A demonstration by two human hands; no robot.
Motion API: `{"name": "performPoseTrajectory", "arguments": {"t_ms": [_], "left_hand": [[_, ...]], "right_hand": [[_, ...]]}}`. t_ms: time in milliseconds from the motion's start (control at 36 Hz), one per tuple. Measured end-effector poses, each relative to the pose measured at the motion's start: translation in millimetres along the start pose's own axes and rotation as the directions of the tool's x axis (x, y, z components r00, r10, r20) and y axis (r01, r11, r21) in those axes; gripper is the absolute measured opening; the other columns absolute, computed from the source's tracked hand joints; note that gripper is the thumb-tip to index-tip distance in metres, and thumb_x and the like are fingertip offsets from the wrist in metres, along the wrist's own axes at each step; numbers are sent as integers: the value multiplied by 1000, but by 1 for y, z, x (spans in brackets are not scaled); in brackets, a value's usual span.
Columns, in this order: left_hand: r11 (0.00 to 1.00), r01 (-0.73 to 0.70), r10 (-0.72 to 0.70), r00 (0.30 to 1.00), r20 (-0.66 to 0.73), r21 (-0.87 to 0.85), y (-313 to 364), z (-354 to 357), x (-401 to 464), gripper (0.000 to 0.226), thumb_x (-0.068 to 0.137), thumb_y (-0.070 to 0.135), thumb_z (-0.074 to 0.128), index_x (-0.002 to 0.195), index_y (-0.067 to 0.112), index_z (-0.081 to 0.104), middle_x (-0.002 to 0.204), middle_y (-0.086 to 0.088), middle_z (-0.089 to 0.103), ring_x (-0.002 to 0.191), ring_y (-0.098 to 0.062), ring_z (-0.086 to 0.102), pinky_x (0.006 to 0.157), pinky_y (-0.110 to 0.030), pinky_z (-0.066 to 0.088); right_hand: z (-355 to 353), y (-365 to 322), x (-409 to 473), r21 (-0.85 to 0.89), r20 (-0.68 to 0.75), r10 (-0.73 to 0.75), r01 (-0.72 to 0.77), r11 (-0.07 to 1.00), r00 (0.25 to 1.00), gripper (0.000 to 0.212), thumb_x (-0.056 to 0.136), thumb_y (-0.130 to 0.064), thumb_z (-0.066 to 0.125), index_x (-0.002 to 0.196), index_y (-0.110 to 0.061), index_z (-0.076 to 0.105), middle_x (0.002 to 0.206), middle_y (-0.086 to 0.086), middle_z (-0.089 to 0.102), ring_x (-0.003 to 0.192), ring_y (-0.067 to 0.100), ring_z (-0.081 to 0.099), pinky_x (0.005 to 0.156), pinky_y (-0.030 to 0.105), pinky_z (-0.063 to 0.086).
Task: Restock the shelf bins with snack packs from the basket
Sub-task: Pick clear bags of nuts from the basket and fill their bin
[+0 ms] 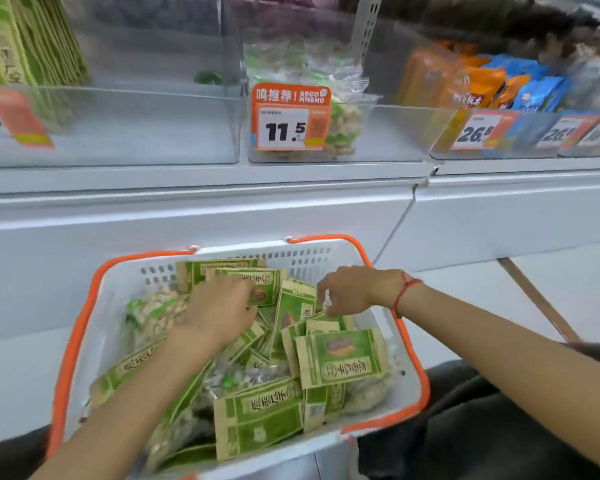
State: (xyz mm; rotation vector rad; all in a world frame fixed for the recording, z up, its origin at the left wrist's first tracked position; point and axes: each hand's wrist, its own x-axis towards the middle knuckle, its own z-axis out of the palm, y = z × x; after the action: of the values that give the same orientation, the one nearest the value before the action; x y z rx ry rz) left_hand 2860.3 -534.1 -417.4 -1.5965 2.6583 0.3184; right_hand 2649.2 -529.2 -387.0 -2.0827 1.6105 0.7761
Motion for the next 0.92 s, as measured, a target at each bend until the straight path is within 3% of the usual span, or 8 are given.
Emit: {"name": "performPoseTrajectory", "arguments": {"t_ms": [139,250,333,444,667,806,861,917], "left_hand": [[994,-90,104,939,329,-58,-19,73,-17,41,94,53,43,127,30,54,131,5,54,124,-19,47,104,-38,40],[983,-174,181,912,368,-52,-24,98,-29,43,93,53,43,132,37,50,143,10,43,137,-21,25,114,-43,22],[982,-189,187,922,338,-26,-26,98,-31,38,92,49,49,126,34,54,133,9,51,131,-17,33,112,-37,25],[981,-190,194,947,257,-44,-29,95,-31,22,86,49,57,98,31,60,113,13,54,117,-9,41,108,-31,29],[974,-126,151,980,130,-187,-38,95,-26,28,86,48,57,110,34,56,121,17,54,122,-4,43,112,-28,27],[963,-124,148,985,89,-238,-37,92,-27,22,88,45,57,107,34,55,116,17,57,115,-2,49,116,-34,21],[959,-111,139,986,93,-260,-37,87,-26,20,88,44,57,105,35,54,116,15,60,111,-3,52,117,-38,21],[946,-79,107,992,73,-315,-37,81,-25,15,89,40,56,103,35,53,113,10,63,106,-8,56,111,-42,34]], "right_hand": [[52,-11,15,97,66,-52,46,994,996,86,77,-37,76,147,-20,28,145,6,41,131,28,42,102,39,40],[79,-7,16,83,50,-32,28,996,998,110,71,-40,81,152,-24,8,155,9,25,135,28,36,104,37,37],[84,-2,19,99,-17,-32,33,995,999,106,68,-46,81,150,-24,18,152,6,31,133,28,37,104,37,37],[78,4,21,150,-52,-20,28,988,998,89,71,-42,80,144,-26,31,142,2,44,126,24,45,97,35,41],[62,2,6,8,-321,10,-8,1000,947,39,82,-30,70,115,-19,51,115,2,58,100,23,58,72,31,40],[68,1,-10,221,-43,-79,86,971,996,15,79,-23,75,93,-22,71,98,-5,71,91,10,62,76,23,45],[78,0,-19,180,72,-99,84,980,993,25,78,-23,76,102,-19,69,105,-2,68,96,14,60,82,27,48],[89,1,-26,90,170,-79,64,994,982,41,78,-27,76,115,-17,62,114,1,65,104,20,58,87,30,47]]}}
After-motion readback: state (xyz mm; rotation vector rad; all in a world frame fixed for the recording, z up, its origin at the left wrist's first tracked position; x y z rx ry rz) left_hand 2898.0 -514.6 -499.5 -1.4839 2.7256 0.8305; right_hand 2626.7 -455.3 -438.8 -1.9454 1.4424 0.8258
